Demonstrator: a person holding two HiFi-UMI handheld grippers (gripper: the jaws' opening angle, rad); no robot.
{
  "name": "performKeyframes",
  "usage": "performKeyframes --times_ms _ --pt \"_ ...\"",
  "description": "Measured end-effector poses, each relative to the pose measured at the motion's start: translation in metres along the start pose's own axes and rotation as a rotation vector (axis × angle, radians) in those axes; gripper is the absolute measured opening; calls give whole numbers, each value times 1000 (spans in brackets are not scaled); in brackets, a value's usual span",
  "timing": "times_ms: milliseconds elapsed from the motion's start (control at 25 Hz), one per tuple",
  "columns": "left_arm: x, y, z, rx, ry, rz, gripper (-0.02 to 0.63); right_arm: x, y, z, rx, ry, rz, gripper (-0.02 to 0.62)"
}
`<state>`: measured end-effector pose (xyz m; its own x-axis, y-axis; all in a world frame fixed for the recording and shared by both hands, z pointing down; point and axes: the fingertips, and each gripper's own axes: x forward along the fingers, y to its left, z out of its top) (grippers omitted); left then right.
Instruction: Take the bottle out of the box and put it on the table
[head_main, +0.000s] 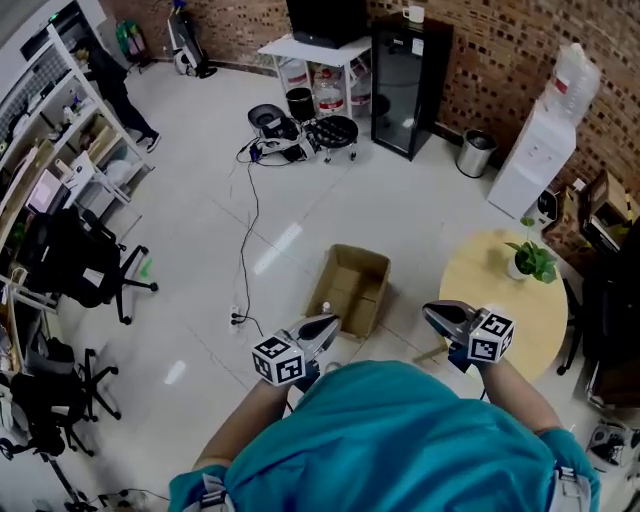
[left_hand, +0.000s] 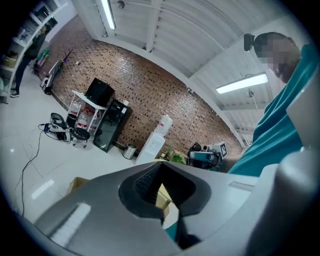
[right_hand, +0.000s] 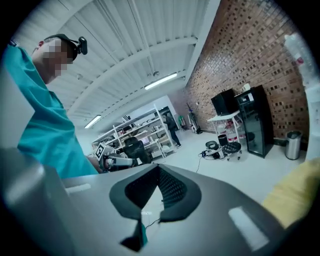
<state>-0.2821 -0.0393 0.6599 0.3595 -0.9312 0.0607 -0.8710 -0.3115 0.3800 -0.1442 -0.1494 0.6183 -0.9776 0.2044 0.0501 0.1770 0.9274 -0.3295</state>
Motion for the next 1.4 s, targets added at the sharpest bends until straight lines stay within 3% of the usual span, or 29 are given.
performKeyframes --times_ms 200,320,440,560,720,840,1040,1200,1400 --pt "-5 110 10 -28 98 25 2 101 -49 15 53 62 -32 2" --pt "9 156 2 -42 160 62 2 133 -77 11 58 120 -25 2" --pt "34 182 -13 -49 243 111 3 146 -111 9 53 168 4 2" --pt "87 209 -38 -65 378 189 3 146 -174 2 51 198 71 2" --pt "171 241 -85 -187 501 316 3 128 -275 -28 75 255 157 2" --pt "190 267 -113 -230 587 375 22 141 -318 -54 131 295 159 2" --pt "191 358 -189 -277 741 400 96 200 -370 -139 217 401 130 2" --pt "198 428 -261 -309 824 360 134 240 -405 -222 270 501 84 2" --pt "201 524 -360 -262 960 351 167 285 -444 -334 333 579 50 2"
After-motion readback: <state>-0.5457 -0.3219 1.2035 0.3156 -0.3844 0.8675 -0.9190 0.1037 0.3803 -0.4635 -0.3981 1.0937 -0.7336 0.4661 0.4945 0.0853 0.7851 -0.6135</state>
